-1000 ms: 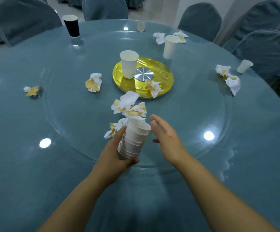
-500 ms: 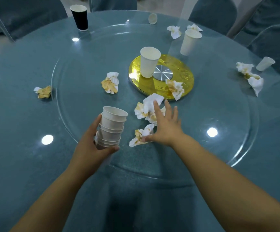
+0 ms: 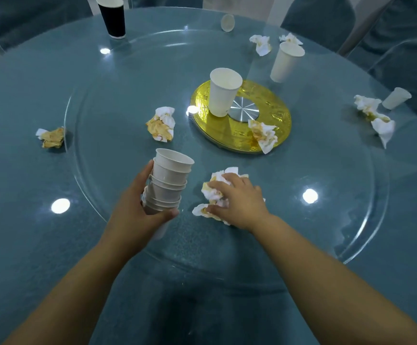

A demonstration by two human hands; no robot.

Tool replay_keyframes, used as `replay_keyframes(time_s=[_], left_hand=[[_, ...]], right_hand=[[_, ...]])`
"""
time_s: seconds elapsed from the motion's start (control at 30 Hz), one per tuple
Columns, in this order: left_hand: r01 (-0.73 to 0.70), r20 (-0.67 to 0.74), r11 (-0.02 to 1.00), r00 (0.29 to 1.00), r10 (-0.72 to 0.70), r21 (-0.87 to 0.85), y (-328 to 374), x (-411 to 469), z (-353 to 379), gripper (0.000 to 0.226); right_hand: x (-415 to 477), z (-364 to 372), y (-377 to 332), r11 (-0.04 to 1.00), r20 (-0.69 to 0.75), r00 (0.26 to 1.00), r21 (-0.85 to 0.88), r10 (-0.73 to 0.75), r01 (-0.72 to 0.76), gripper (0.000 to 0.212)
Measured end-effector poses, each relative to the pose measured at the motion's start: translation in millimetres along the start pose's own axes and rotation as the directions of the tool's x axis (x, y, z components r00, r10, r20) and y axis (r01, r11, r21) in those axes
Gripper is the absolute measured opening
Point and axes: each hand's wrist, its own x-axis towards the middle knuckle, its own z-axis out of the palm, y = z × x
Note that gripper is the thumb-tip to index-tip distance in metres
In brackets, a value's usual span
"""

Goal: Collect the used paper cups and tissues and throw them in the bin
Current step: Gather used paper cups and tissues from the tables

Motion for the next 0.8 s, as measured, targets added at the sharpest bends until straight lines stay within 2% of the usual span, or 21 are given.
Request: replay_keyframes(time_s=[0.1, 0.27, 0.33, 0.43, 0.57, 0.67, 0.77, 0.8], left_hand=[[-0.025, 0.01, 0.999, 1.0, 0.026, -0.023, 6.6, 4.6, 9.0, 0.091], [-0.071, 0.044, 0.997, 0.996, 0.072, -0.031, 18.0, 20.2, 23.3, 0.092], [-0.078, 0.056, 0.996, 0.995, 0.079, -0.033, 22.2, 28.3, 29.0, 0.093], [-0.084, 0.058, 0.996, 0.995, 0.085, -0.035, 28.4, 43.7, 38.1, 0.093], [-0.116, 0.054, 0.992, 0.992, 0.118, -0.049, 32.9, 68.3, 48.0, 0.093], [-0.131, 0.054, 0.99, 0.99, 0.133, -0.051, 34.8, 84.5, 54.5, 0.092], [-0.151, 0.051, 0.988, 0.987, 0.153, -0.043, 35.7, 95.6, 58.5, 0.091], [-0.152, 0.055, 0.988, 0.987, 0.154, -0.039, 35.2, 98.0, 59.2, 0.091]], right_hand=[[-9.2, 9.1, 10.4, 0.996, -0.111, 0.992, 0.065, -0.055, 0.062, 0.039], [-3.6, 8.3, 34.9, 0.976, -0.219, 0.972, 0.179, -0.081, 0.121, 0.028], [5.2, -0.9, 48.2, 0.957, -0.305, 0.953, 0.279, 0.004, 0.086, 0.026], [28.2, -25.1, 67.8, 0.922, -0.448, 0.88, 0.387, 0.159, 0.031, 0.03], [71.7, -58.8, 87.9, 0.9, -0.519, 0.817, 0.437, 0.25, 0.002, 0.029], [103.1, -65.1, 101.1, 0.905, -0.46, 0.829, 0.409, 0.316, -0.118, 0.038], [122.6, -59.1, 109.0, 0.904, -0.238, 0.883, 0.249, 0.404, -0.347, 0.049], [125.9, -54.8, 111.1, 0.903, -0.165, 0.895, 0.197, 0.414, -0.381, 0.051]])
